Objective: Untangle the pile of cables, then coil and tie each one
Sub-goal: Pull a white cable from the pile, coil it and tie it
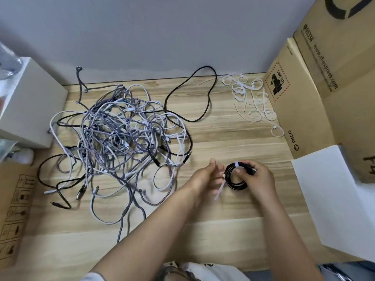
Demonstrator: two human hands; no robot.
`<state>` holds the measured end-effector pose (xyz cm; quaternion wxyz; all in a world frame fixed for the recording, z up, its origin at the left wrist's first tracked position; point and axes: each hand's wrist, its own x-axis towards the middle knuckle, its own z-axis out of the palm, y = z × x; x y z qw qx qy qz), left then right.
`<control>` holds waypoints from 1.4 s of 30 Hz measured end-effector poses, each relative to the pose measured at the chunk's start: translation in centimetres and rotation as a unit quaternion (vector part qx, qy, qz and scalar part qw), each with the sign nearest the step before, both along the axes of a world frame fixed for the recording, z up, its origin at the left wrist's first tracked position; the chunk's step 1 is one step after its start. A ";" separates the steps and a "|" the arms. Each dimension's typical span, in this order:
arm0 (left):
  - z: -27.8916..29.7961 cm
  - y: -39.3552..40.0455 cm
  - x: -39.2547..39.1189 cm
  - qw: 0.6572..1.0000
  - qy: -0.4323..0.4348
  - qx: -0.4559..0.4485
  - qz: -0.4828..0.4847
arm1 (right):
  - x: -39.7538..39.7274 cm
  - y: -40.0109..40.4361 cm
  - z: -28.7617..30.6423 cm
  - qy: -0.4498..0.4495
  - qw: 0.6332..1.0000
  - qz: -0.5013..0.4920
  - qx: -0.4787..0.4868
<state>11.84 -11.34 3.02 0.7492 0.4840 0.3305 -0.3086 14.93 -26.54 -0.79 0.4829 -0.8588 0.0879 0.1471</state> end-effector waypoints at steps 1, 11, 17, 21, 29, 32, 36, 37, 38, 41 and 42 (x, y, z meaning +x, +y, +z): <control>-0.6 -0.5 0.5 1.000 0.017 -0.013 0.001 | 0.6 -0.6 -0.7 0.007 1.000 -0.007 -0.018; -3.0 -2.2 1.0 1.000 0.001 0.006 0.028 | 1.6 -1.6 -2.8 0.038 0.996 0.009 -0.082; -2.3 -0.7 -0.9 0.993 -0.083 0.077 -0.026 | 1.2 -0.2 -0.7 -0.043 0.982 0.020 -0.183; -2.0 2.5 -3.4 0.981 -0.146 0.121 -0.037 | 0.3 3.5 1.9 -0.103 0.990 0.044 -0.088; -1.4 7.4 -6.7 0.978 -0.119 0.144 0.088 | -0.8 11.9 1.5 -0.021 0.994 0.105 0.033; -2.1 9.3 -8.3 0.981 -0.087 0.131 0.110 | -1.8 14.5 1.7 -0.033 0.991 0.130 0.002; -2.6 8.7 -7.9 0.989 -0.040 0.088 0.108 | -1.3 14.1 3.0 -0.043 0.990 0.104 0.080; -2.4 8.7 -7.6 0.992 -0.030 0.058 0.110 | -1.4 14.1 3.8 -0.035 0.987 0.092 0.124; -2.1 8.7 -7.2 0.993 -0.018 0.017 0.112 | -1.5 14.2 4.5 -0.021 0.982 0.081 0.167; -0.6 8.8 -5.5 0.980 0.004 -0.132 0.148 | -2.0 14.4 6.6 0.039 0.962 0.049 0.265; -0.1 8.8 -5.0 0.968 0.009 -0.183 0.172 | -2.2 14.4 7.3 0.060 0.953 0.034 0.295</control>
